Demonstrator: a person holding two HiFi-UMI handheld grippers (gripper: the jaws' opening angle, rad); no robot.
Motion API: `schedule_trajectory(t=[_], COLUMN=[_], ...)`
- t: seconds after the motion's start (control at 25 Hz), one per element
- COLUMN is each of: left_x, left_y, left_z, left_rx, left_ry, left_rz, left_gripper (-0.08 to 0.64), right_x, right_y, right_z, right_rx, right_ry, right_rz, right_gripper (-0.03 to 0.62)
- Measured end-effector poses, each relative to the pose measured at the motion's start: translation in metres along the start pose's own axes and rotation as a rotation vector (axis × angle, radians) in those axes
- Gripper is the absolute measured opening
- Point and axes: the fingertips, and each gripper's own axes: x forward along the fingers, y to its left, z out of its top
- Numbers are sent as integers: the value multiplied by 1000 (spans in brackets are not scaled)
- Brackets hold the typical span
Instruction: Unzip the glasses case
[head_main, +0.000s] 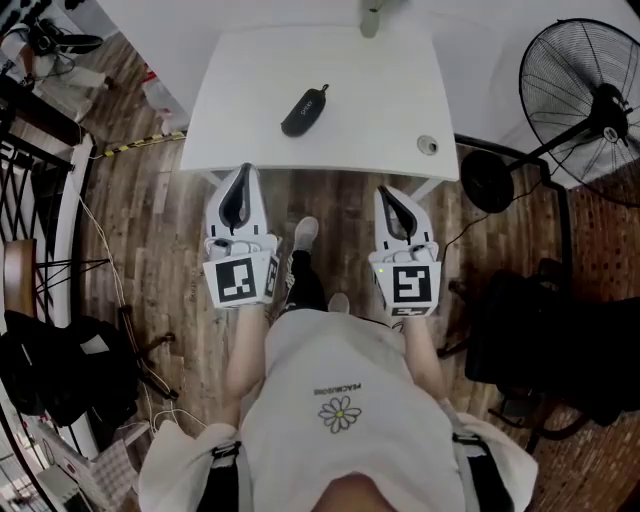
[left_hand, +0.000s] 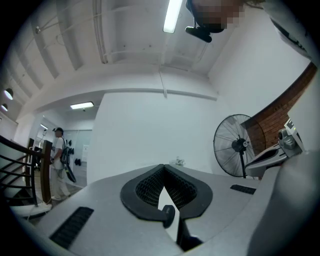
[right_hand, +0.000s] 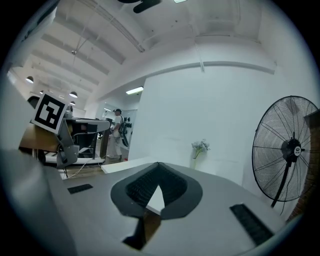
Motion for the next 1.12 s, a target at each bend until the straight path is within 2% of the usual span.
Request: schedule_trajectory(t=[0.2,0.4,0.56,0.84,1.0,1.12], left_x=[48,124,186,272,312,331], left_y=[14,35,57,96,112,125], left_z=[-12,-19,-28,-53,-64,-74], left_rx=[-4,-22,-1,-111,-93,-103], left_ry=[-13,-37,-55,-47,-47,-37], left_rz=[-42,-92,-141,-204,-259,-260], left_gripper=[14,14,14,14,14,14], right_x=[46,110,163,257,302,326], right_y=[-9,-29,-51,-70,-70,-72], right_z=[-3,1,14,19,23,28], right_rx=[-12,-23,-42,-55,-75,-98], right_ry=[9,20,22,76,96,90], right_rz=[-10,-47,-94,-152,-161,-162], right_gripper=[8,8,8,8,8,8])
